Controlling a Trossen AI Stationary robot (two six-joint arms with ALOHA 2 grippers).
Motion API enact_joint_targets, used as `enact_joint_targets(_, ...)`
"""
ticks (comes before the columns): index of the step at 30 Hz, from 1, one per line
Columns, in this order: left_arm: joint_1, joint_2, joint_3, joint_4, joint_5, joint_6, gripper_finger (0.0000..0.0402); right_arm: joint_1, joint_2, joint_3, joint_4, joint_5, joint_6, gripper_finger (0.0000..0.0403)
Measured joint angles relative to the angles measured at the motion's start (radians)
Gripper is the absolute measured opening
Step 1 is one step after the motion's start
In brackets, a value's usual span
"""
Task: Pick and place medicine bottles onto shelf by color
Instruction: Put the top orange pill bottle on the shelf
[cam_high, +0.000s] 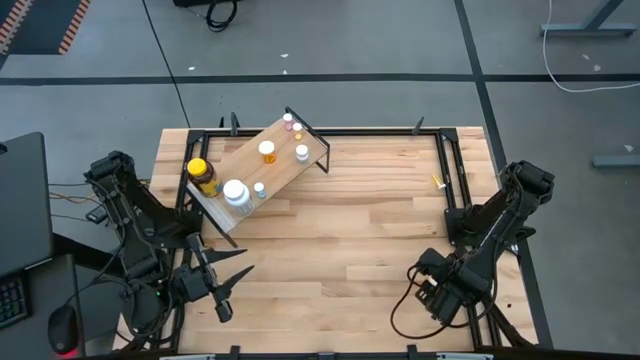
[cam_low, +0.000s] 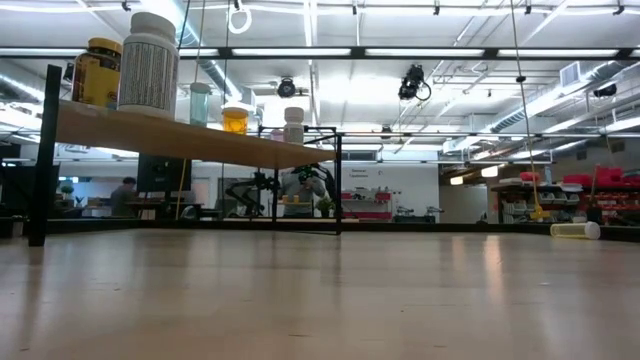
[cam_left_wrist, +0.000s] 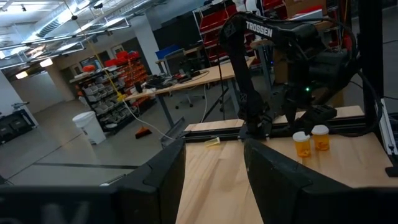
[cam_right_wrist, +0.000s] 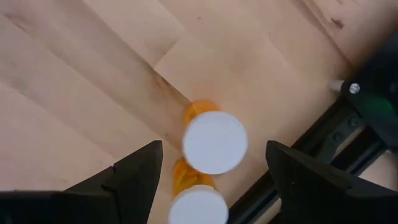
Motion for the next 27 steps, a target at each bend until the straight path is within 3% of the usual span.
enact_joint_targets(27,0.001,0.000,0.000,0.000,0.000,-0.001,0.0172,0.062,0.001,-0.159,0.175,-0.020,0.077,0.0295)
